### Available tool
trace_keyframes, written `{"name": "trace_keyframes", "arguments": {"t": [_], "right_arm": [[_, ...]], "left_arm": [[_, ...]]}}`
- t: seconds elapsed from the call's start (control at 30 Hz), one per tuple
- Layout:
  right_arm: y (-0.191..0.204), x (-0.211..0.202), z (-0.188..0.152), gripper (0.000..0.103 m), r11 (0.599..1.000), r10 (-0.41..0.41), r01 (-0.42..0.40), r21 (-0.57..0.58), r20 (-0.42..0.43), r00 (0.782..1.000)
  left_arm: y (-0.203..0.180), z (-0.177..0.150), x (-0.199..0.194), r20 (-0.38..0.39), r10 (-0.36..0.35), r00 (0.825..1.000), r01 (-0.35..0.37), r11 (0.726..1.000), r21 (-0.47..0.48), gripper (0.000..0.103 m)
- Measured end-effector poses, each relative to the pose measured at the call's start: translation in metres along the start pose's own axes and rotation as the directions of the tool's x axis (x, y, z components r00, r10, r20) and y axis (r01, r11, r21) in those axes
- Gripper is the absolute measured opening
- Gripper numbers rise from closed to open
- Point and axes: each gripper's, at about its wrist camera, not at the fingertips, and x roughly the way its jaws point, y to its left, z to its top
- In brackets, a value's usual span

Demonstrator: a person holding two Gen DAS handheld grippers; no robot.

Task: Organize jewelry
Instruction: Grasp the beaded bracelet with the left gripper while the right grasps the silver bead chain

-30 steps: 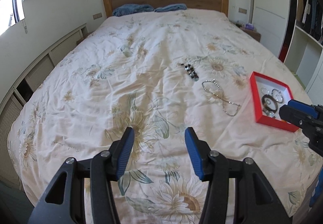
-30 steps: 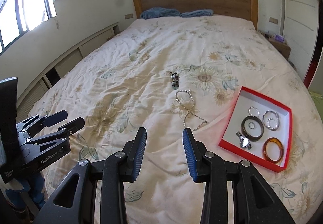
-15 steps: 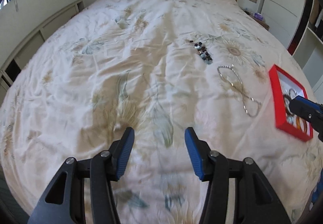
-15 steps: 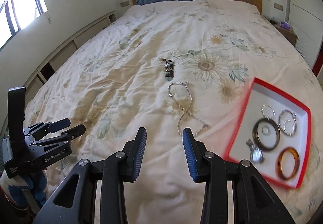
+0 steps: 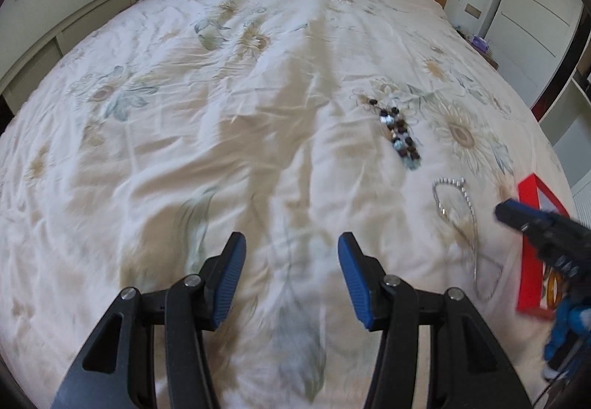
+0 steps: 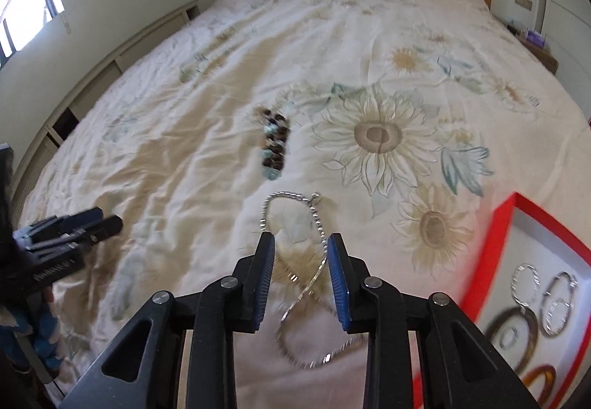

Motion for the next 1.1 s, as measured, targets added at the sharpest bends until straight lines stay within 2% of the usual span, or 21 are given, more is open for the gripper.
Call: {"name": "trace_keyframes", "arguments": {"t": [0.17,0.23,0.3,0.53,0.73,1.0,1.03,1.07,1.1], "right_arm": [[-0.009,0.041,0.004,0.024,1.0,-0.004,0.005,0.011,-0.053,0.999],[-0.012,0.055,0.004,0.018,1.0,-0.004,0.004,0.007,-0.073,0.997],[-0.011,0.063,0.006,0.005,1.0,-0.014,0.013,-0.009,-0.075,0.997],[-0.034,0.059,0.026,0.005,0.999,-0.013,0.014,0.052,-0.012,1.0],[-0.041,0.045,0.038,0.005,0.999,-0.017,0.016,0.047,0.033,0.999],[-0.054,0.026,0.043,0.005,0.997,0.014,-0.021,0.079,0.084,0.996],[-0.055,0.024,0.042,0.005,0.996,0.016,-0.023,0.082,0.089,0.996],[-0.055,0.023,0.041,0.005,0.996,0.017,-0.025,0.087,0.092,0.996],[-0.056,0.022,0.04,0.005,0.995,0.021,-0.029,0.093,0.094,0.995]], "left_arm": [[-0.008,0.023,0.025,-0.002,-0.029,1.0,0.029,1.0,0.003,0.05],[-0.013,0.031,0.035,-0.002,-0.04,0.999,0.04,0.999,0.006,0.05],[-0.019,0.039,0.045,-0.001,-0.052,0.999,0.052,0.999,0.011,0.05],[-0.05,0.067,0.073,0.011,-0.112,0.994,0.111,0.993,0.032,0.05],[-0.083,0.083,0.096,0.003,-0.175,0.985,0.175,0.983,0.055,0.05],[-0.099,0.094,0.141,-0.046,-0.197,0.979,0.199,0.979,0.041,0.049],[-0.098,0.095,0.142,-0.039,-0.206,0.978,0.207,0.978,0.031,0.043],[-0.096,0.095,0.142,-0.03,-0.22,0.975,0.221,0.975,0.018,0.022],[-0.094,0.095,0.142,-0.034,-0.229,0.973,0.23,0.973,0.012,0.015]]}}
